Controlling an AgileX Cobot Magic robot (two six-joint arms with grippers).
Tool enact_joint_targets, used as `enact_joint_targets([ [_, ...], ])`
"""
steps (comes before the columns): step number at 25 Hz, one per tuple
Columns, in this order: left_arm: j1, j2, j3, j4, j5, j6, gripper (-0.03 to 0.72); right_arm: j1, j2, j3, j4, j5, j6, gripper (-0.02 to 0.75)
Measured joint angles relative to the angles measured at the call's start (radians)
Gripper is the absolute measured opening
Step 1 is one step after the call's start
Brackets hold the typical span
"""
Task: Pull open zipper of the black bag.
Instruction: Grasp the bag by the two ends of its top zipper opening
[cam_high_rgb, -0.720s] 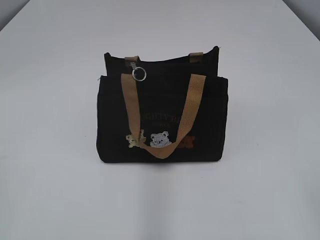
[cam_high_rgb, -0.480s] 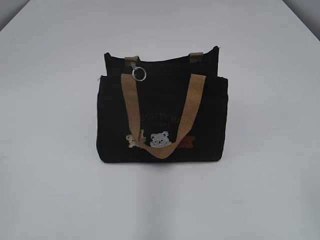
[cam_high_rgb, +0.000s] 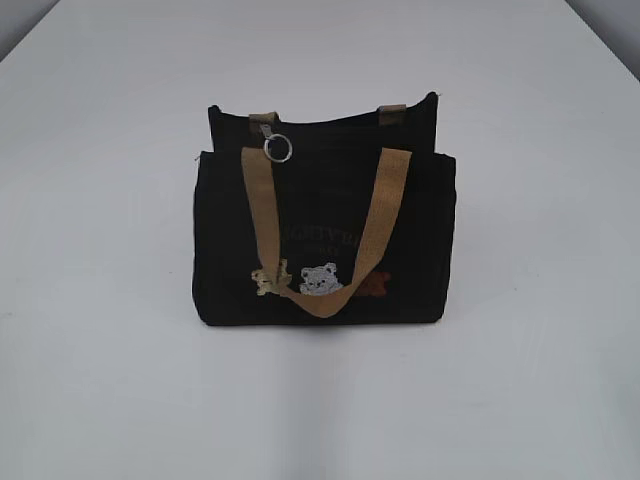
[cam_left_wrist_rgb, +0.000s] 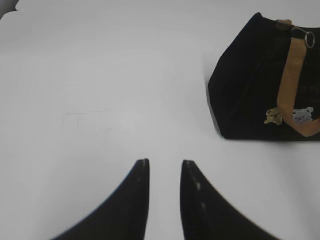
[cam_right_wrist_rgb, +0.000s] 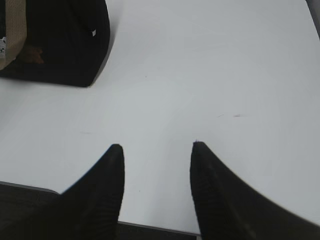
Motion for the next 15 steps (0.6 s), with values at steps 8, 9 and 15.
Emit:
enact_joint_targets([
  [8,0.0,0.301,-0.012,-0.313,-0.347,0.467,0.245,0.0,0.0,0.0,0.0,0.0,0.0,0.346],
  [9,0.0,0.392,-0.011,-0.405,-0.424,0.592,0.285,0.0,0.0,0.0,0.0,0.0,0.0,0.346],
  [15,-0.034,0.983,-0.073,-0.984,-0.57,1.445,0.414,0.0,0.0,0.0,0.0,0.0,0.0,0.346],
])
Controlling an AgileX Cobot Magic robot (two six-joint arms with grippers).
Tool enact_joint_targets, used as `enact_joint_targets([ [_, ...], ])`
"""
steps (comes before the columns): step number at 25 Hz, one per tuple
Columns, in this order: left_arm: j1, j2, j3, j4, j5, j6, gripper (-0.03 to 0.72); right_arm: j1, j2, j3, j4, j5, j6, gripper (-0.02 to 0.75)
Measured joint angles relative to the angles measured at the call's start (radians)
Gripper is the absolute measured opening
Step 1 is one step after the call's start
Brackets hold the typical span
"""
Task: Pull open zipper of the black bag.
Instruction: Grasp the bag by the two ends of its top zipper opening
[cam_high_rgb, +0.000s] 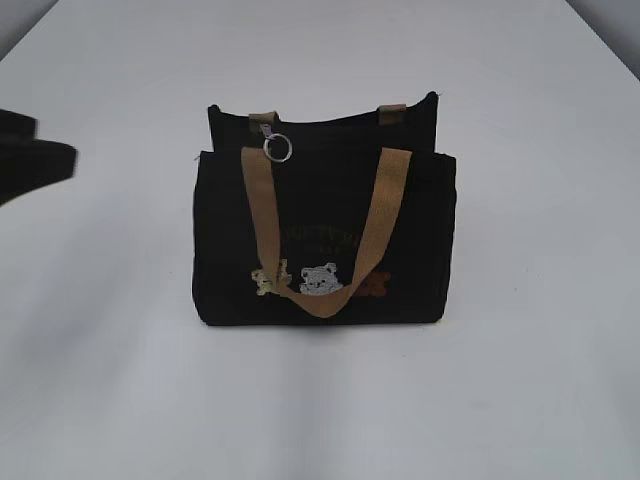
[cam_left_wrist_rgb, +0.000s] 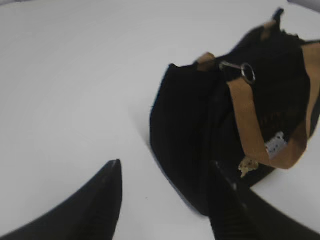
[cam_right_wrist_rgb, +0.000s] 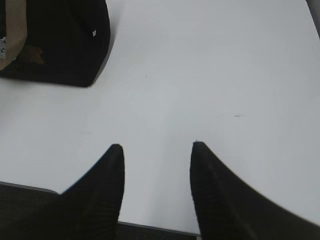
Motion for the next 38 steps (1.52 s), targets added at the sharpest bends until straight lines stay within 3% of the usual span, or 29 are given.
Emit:
enact_joint_targets([
  [2,-0.028,0.137,-0.039,-0.115,0.026,0.179,0.42,0.0,0.0,0.0,-0.001,0.0,0.0,0.346],
  [5,-0.077,0.319,-0.104,-0.185,0.023,0.339,0.424,0.0,0.0,0.0,-0.001,0.0,0.0,0.346],
  [14,-0.187,0.715,-0.286,-0.259,0.045,0.446,0.431,0.0,0.088,-0.008,0.05,-0.013,-0.068,0.345],
  [15,-0.198,0.746,-0.307,-0.27,0.047,0.45,0.384,0.0,0.14,-0.017,0.101,-0.04,-0.136,0.345],
  [17,-0.212,0.799,-0.33,-0.282,0.054,0.454,0.186,0.0,0.258,-0.034,0.262,-0.131,-0.322,0.345],
  [18,-0.217,0.812,-0.334,-0.285,0.059,0.456,0.102,0.0,0.336,-0.043,0.384,-0.182,-0.452,0.345],
  [19,-0.219,0.818,-0.337,-0.288,0.061,0.458,0.066,0.0,0.423,-0.052,0.541,-0.215,-0.593,0.345],
  [23,-0.22,0.82,-0.338,-0.296,0.064,0.459,0.067,0.05,0.763,-0.096,0.991,-0.355,-1.093,0.345],
  [25,-0.22,0.82,-0.338,-0.298,0.064,0.461,0.067,0.109,0.978,-0.162,1.117,-0.44,-1.256,0.345],
  [31,-0.22,0.82,-0.338,-0.302,0.064,0.462,0.067,0.319,1.452,-0.427,1.176,-0.553,-1.499,0.345],
  [38,-0.22,0.82,-0.338,-0.303,0.064,0.462,0.067,0.431,1.747,-0.644,1.176,-0.64,-1.553,0.345],
])
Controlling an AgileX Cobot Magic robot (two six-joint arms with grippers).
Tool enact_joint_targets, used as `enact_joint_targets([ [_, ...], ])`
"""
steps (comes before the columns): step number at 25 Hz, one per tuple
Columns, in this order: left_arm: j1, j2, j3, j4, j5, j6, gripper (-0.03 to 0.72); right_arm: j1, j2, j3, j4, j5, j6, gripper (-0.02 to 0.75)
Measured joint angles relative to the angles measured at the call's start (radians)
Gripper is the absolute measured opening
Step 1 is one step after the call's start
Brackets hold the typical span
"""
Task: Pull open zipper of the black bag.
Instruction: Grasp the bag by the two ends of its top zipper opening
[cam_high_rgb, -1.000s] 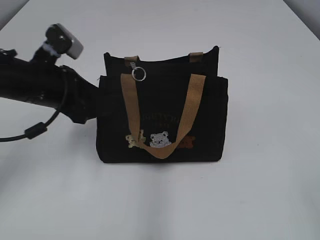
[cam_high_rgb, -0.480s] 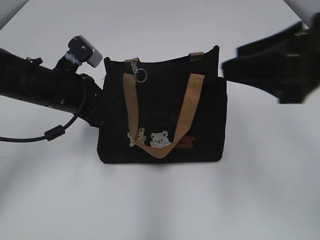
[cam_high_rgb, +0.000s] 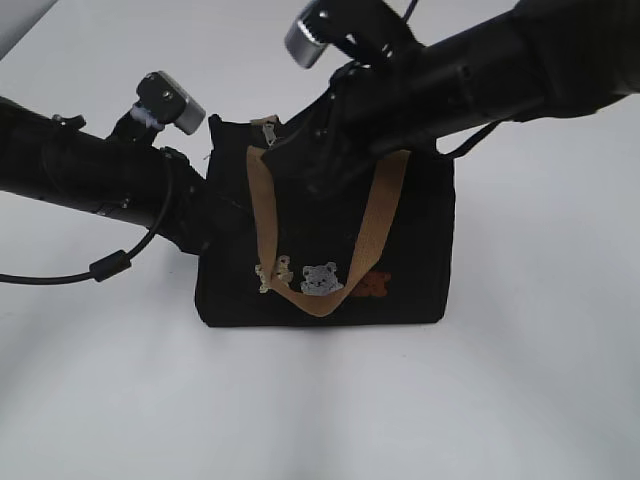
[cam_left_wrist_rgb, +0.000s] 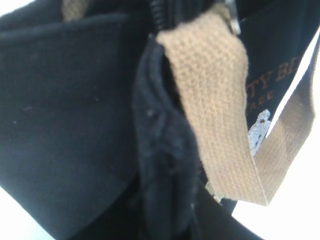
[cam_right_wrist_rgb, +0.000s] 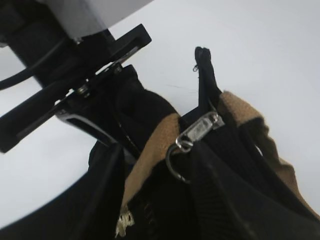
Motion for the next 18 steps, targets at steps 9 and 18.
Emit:
enact_joint_targets([
  [9,0.0,0.0,0.0,-0.002,-0.003,0.0,0.067,0.028,0.038,-0.036,-0.008,-0.125,0.198,0.006],
  [18,0.0,0.0,0.0,-0.003,-0.003,0.0,0.067,-0.135,-0.091,-0.038,-0.199,0.039,0.421,0.01],
])
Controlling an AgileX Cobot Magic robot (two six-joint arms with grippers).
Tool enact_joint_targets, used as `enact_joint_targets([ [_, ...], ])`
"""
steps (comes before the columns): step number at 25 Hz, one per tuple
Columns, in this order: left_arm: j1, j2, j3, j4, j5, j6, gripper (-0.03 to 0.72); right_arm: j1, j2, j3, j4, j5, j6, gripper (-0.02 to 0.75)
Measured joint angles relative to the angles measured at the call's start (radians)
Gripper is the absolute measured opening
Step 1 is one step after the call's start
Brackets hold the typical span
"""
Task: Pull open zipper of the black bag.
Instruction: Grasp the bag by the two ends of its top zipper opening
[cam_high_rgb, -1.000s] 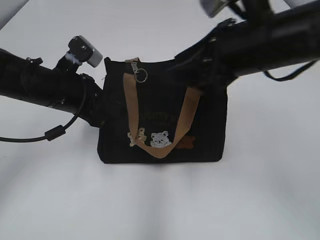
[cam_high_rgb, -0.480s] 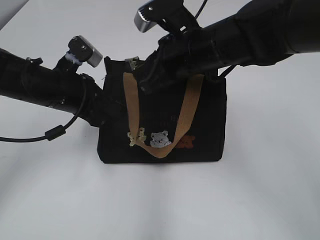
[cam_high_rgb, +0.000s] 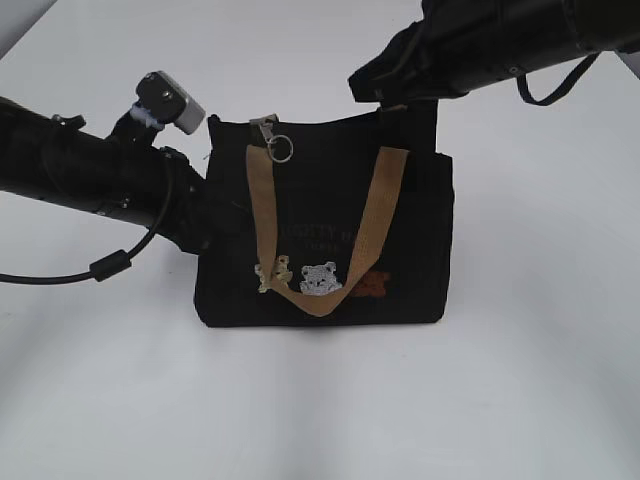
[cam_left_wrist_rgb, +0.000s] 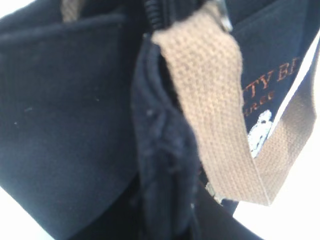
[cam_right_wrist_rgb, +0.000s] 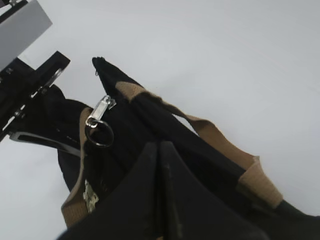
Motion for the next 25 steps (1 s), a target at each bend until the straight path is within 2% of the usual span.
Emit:
enact_joint_targets([
  [2,0.0,0.001,0.0,0.0,0.0,0.0,0.067,0.022,0.006,0.0,-0.014,0.014,0.003,0.089],
  [6,0.0,0.001,0.0,-0.001,0.0,0.0,0.067,0.104,0.049,0.0,-0.018,-0.012,-0.037,0.336],
  [8,0.0,0.001,0.0,-0.002,0.001,0.0,0.067,0.135,0.07,0.0,-0.018,-0.051,-0.046,0.382],
  [12,0.0,0.001,0.0,-0.003,0.001,0.0,0.067,0.161,0.107,-0.005,-0.017,-0.129,-0.047,0.405],
  [19,0.0,0.001,0.0,-0.008,-0.005,0.0,0.067,0.161,0.218,-0.119,-0.024,-0.104,0.023,0.389],
  [20,0.0,0.001,0.0,-0.008,-0.005,0.0,0.067,0.161,0.223,-0.126,-0.036,-0.088,0.029,0.345],
  [24,-0.001,0.002,0.0,-0.005,-0.004,0.0,0.067,0.157,0.224,-0.134,-0.112,-0.037,0.088,0.08],
  [25,-0.001,0.002,0.0,-0.005,-0.003,0.0,0.067,0.157,0.224,-0.134,-0.134,-0.028,0.113,0.041],
])
